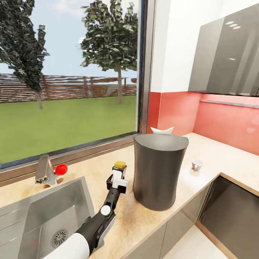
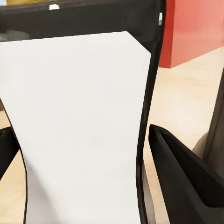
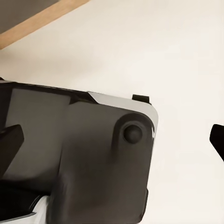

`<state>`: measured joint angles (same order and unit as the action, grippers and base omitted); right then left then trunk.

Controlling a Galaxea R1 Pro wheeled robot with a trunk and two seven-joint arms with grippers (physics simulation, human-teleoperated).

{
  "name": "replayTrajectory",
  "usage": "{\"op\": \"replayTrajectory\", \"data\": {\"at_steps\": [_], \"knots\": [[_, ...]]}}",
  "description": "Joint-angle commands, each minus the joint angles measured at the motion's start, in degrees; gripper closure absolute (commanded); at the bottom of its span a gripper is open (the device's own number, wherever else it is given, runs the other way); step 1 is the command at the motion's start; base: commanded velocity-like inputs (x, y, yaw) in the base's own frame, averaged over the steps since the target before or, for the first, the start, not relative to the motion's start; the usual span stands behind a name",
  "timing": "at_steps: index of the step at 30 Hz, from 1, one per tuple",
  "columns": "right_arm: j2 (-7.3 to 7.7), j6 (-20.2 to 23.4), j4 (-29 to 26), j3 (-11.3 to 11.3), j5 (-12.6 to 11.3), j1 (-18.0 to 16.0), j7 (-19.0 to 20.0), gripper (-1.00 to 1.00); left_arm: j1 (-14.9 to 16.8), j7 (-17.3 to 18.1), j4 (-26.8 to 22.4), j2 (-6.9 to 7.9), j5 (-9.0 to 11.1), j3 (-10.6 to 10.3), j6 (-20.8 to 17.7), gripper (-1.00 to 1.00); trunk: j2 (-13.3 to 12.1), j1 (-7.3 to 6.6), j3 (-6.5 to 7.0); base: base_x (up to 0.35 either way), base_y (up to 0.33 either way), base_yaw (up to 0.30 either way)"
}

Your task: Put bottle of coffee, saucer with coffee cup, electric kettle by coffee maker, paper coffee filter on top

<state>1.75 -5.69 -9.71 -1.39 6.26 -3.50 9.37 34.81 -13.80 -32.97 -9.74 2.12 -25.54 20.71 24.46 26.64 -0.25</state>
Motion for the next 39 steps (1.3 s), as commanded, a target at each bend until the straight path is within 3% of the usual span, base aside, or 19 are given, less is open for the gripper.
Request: {"op": "replayTrajectory", "data": {"at_steps": [1,15,24,39], "knots": [[0.01,-0.2,0.0,-0.2,0.6,0.0,0.1,-1.00,0.0,-0.4,0.1,0.04,0.2,-0.4,0.8,1.00,0.5,0.24,-0.25,0.000,0.000,0.000],[0.01,-0.2,0.0,-0.2,0.6,0.0,0.1,-1.00,0.0,-0.4,0.7,-0.10,0.2,-0.4,1.9,1.00,6.1,3.32,-3.99,0.000,0.000,0.000],[0.01,-0.2,0.1,-0.2,0.6,0.0,0.1,-1.00,-0.1,-0.5,0.6,-0.20,0.3,-0.4,1.9,1.00,6.1,3.32,-4.70,0.000,0.000,0.000],[0.01,-0.2,0.1,-0.2,0.6,0.0,0.1,-1.00,-0.2,-0.4,0.8,-0.26,0.2,-0.4,1.9,1.00,6.1,3.32,-4.73,0.000,-0.072,0.000]]}}
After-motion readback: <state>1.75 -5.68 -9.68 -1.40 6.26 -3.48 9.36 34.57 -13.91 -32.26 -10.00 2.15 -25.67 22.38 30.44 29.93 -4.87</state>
